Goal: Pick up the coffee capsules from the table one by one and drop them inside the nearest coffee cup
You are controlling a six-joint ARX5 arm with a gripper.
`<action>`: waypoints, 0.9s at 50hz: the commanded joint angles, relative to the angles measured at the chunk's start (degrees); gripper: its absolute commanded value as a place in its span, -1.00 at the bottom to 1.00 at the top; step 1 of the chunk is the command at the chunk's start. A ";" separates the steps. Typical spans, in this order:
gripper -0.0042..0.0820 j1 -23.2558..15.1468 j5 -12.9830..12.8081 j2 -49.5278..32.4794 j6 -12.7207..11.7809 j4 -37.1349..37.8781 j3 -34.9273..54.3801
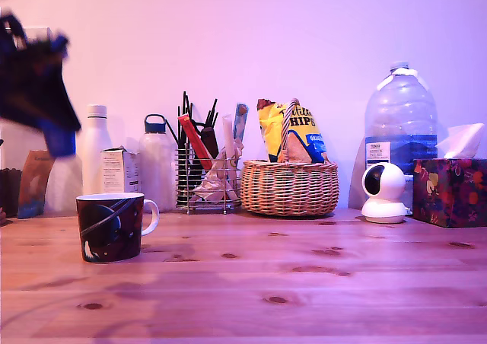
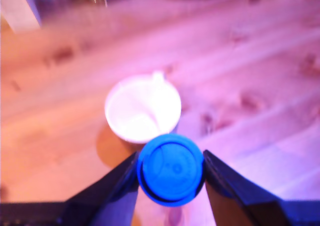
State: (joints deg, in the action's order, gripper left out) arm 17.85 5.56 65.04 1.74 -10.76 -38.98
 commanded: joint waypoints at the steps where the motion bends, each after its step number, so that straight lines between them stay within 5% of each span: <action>1: -0.21 -0.13 0.26 1.75 -0.22 0.26 -2.64; 45: -0.21 -2.51 0.44 26.73 -0.22 -18.53 -31.19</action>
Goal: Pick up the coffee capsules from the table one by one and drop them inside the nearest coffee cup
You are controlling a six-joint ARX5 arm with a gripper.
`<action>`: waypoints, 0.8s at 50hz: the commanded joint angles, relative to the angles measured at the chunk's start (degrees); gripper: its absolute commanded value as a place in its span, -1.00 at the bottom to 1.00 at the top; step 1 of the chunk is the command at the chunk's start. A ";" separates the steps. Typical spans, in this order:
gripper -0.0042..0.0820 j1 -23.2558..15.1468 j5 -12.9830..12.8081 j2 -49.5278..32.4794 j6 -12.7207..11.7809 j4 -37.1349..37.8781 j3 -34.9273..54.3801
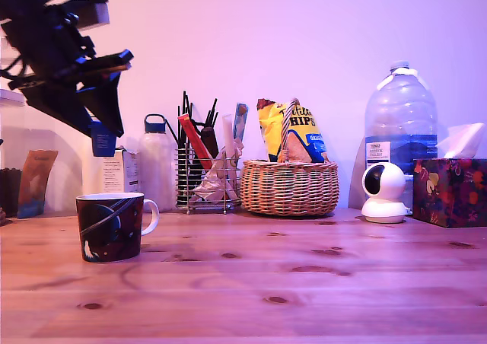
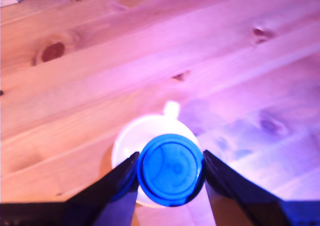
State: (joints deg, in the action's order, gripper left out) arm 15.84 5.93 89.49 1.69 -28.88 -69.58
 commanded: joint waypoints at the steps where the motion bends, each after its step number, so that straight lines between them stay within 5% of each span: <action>1: -0.21 -0.59 0.09 2.82 -0.17 -0.76 -0.96; 17: -0.21 -1.86 1.14 9.99 -0.20 -4.17 -4.68; 40: -0.21 -1.84 3.45 10.29 -0.24 -4.39 -4.70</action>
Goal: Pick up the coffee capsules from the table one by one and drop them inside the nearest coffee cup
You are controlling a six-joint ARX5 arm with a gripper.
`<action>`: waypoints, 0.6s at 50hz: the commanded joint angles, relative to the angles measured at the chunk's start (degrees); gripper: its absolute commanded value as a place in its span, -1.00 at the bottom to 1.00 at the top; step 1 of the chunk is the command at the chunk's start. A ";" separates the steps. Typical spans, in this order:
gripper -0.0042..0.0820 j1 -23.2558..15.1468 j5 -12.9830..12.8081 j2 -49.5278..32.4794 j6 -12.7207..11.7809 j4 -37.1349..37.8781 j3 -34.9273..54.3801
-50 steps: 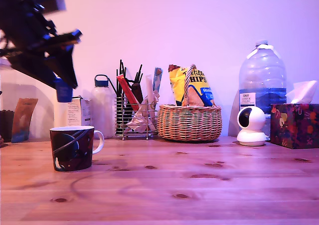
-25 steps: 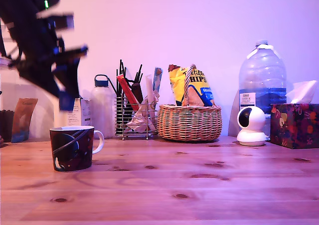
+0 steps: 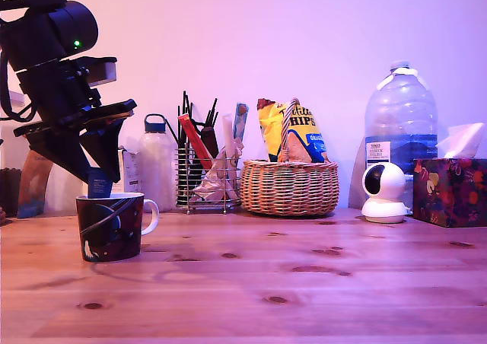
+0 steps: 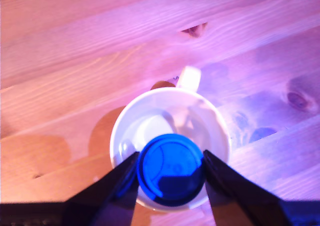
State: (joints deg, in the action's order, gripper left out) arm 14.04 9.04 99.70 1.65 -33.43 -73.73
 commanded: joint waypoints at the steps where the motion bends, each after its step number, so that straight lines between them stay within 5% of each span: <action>1: -0.21 -0.04 0.37 0.09 -0.20 0.11 -0.55; 24: -0.18 -0.04 0.63 0.09 -0.17 0.52 -0.55; 26: -0.06 -0.04 0.66 0.09 -0.20 0.76 -0.55; 30: 0.53 -0.04 1.49 0.09 -0.46 1.05 -0.57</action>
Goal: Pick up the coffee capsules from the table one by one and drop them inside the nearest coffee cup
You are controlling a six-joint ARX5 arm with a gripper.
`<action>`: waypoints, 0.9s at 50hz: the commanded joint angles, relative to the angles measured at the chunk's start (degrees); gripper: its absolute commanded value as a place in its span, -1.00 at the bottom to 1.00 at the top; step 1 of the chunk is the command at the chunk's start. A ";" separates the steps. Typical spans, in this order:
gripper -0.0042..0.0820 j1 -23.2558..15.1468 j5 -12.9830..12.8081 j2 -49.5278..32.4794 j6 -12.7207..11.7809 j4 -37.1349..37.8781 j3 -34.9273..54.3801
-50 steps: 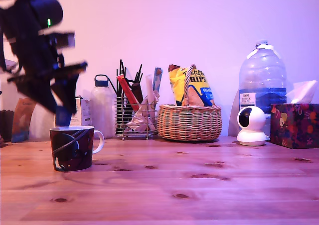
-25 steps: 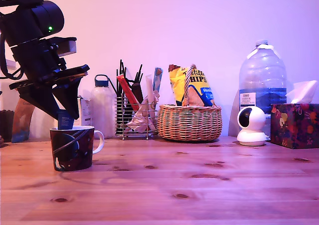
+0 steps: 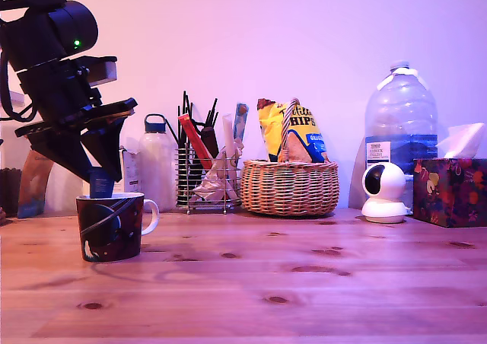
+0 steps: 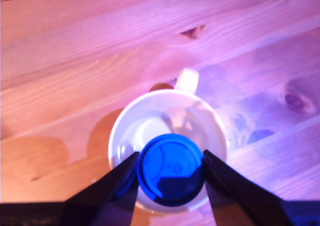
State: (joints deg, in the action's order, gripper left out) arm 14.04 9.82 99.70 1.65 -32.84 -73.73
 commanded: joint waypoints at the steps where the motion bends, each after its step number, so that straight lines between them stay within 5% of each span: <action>1: 0.64 -0.04 0.70 0.07 -0.46 0.59 -0.57; 5: 0.83 -0.04 0.70 0.04 -0.50 1.31 -0.57; 19: 0.74 0.13 0.70 -0.57 -0.13 1.14 -0.76; 23: 0.48 0.13 0.70 -2.05 0.26 1.16 -0.76; 33: -0.91 0.37 2.25 -8.76 1.33 0.59 -0.76; 45: -0.95 0.37 2.23 -17.05 1.31 -0.17 -0.39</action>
State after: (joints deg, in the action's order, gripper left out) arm 14.22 11.94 82.89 2.55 -33.01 -74.19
